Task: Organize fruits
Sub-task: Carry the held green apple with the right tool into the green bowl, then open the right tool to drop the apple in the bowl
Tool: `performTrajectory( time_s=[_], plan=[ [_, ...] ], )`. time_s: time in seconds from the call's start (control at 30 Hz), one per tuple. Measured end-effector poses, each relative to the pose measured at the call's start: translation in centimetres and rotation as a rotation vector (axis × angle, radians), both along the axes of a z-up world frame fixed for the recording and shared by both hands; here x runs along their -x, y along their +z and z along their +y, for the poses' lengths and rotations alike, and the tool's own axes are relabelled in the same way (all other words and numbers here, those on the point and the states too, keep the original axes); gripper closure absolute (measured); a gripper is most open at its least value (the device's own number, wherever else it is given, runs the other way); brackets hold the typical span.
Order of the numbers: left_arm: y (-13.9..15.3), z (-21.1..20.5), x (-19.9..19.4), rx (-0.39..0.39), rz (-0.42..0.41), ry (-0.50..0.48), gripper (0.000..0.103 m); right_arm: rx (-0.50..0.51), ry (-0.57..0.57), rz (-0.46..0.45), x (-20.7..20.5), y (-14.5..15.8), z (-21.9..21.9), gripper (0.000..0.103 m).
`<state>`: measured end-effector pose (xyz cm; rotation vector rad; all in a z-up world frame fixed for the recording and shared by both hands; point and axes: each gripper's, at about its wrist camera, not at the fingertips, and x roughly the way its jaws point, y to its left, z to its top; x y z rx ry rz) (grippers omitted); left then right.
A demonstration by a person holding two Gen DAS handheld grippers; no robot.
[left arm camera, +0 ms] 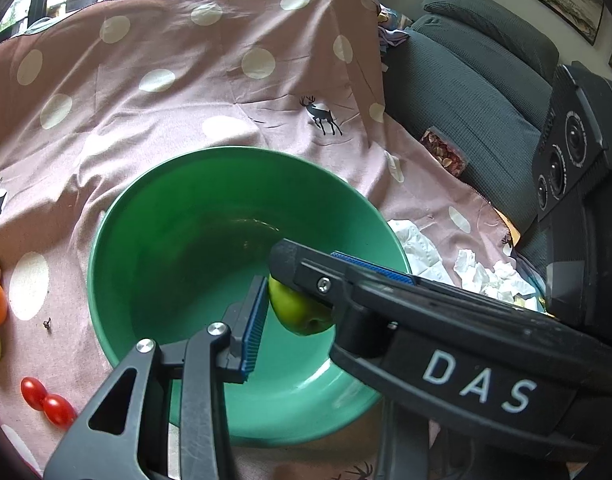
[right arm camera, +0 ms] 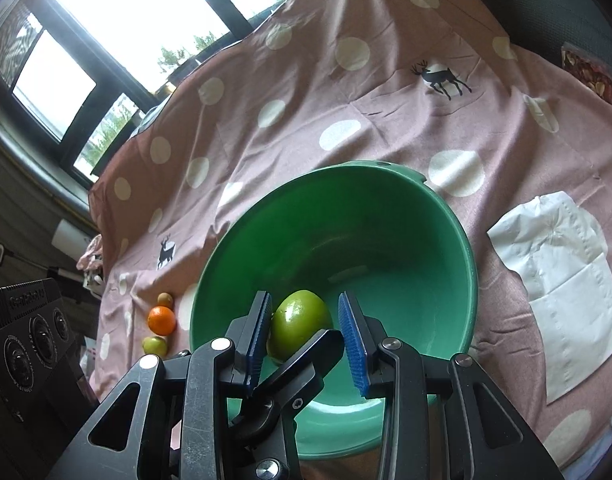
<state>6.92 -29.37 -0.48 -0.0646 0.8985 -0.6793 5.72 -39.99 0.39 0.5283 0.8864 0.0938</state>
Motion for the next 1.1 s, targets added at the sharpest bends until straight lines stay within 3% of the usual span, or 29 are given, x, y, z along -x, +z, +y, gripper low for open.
performTrajectory(
  time_s=[0.3,0.67,1.1],
  plan=[
    [-1.0,-0.6,-0.4,-0.004,0.044,-0.024,0.067,-0.017,-0.007,0.033,-0.2,-1.0,-0.9,0.065],
    [-1.9,-1.4,-0.9,0.003,0.115,-0.06,0.067,0.063,-0.03,0.065,-0.5,-1.1,-0.8,0.065],
    [-2.2,-1.2,-1.2,-0.021,0.13,-0.048,0.067,0.124,-0.049,0.082,-0.7,-1.2,-0.2,0.065]
  ],
)
